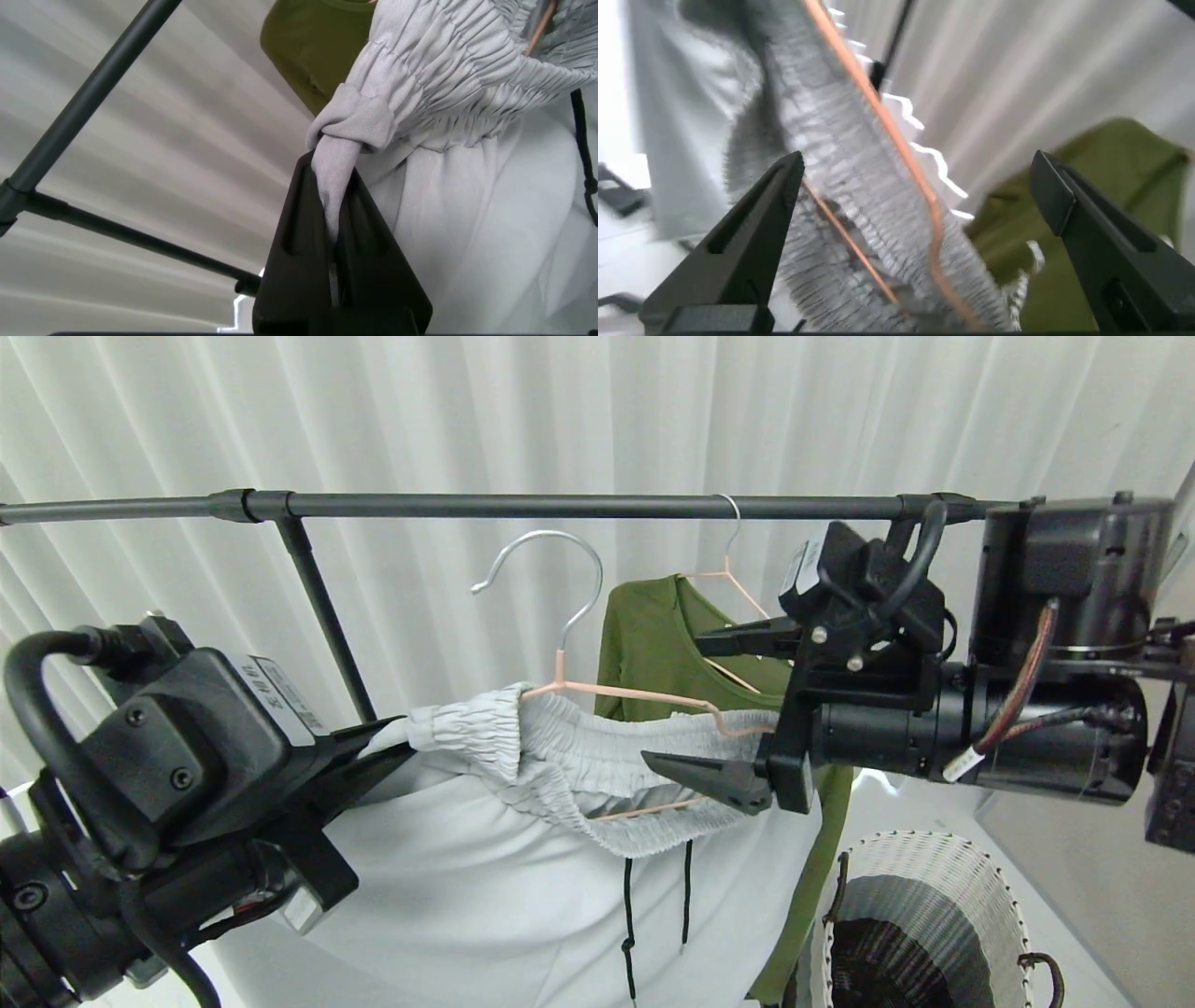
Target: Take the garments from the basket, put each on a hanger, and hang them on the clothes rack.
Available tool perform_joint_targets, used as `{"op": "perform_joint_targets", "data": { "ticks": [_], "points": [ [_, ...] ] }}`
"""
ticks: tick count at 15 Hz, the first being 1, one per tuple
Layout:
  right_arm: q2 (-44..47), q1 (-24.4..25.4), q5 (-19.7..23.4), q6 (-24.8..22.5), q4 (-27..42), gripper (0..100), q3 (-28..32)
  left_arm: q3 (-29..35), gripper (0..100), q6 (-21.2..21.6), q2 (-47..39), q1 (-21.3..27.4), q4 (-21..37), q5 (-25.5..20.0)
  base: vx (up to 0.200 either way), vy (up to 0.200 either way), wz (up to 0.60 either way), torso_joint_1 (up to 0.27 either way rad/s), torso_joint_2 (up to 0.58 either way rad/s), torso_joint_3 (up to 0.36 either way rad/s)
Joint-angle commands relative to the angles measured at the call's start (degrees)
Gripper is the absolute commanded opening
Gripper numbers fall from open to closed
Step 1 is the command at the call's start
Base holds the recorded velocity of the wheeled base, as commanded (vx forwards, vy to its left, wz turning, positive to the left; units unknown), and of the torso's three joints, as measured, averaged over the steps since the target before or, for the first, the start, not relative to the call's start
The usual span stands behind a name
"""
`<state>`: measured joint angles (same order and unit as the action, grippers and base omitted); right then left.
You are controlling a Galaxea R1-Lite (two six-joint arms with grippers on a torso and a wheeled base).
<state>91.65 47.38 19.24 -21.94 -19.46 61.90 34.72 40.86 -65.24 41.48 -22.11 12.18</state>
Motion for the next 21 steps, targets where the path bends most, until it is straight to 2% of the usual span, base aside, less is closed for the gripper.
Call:
{"op": "perform_joint_targets", "data": {
  "ticks": [1,4,6,8,13,18,19,21],
  "points": [
    [1.8,-2.9,5.1,0.0,6.5,100,8.2,0.0,0,0.0,0.0,0.2,0.0,0.0,0.000,0.000,0.00,0.000,0.00,0.000],
    [4.8,-3.5,12.1,-0.1,18.7,100,16.8,-0.3,0,0.0,0.0,1.8,0.0,0.0,0.000,0.000,0.00,0.000,0.00,0.000],
    [5.8,-3.4,14.2,-1.6,24.2,100,19.0,-0.3,0,0.0,-0.1,1.8,0.0,0.0,0.000,0.000,0.00,0.000,0.00,0.000],
    [7.1,-3.2,14.2,-3.5,24.9,100,18.9,-0.3,0,0.0,0.0,1.8,0.0,0.0,0.000,0.000,0.00,0.000,0.00,0.000],
    [10.2,-2.8,14.2,-3.7,26.2,100,22.0,-0.4,0,0.1,0.0,3.0,0.0,0.0,0.000,0.000,0.00,0.000,0.00,0.000],
    [9.9,-2.8,14.1,-4.7,27.5,100,21.9,-0.4,0,0.1,-0.1,3.0,0.0,0.0,0.000,0.000,0.00,0.000,0.00,0.000],
    [9.8,-2.8,14.0,-5.6,28.9,0,21.9,-0.4,0,0.1,-0.1,3.0,0.0,0.0,0.000,0.000,0.00,0.000,0.00,0.000],
    [9.7,-2.8,13.9,-7.7,29.7,0,21.9,-0.4,0,0.1,0.0,3.0,0.0,0.1,0.000,0.000,0.00,0.000,0.00,0.000]
  ]
}}
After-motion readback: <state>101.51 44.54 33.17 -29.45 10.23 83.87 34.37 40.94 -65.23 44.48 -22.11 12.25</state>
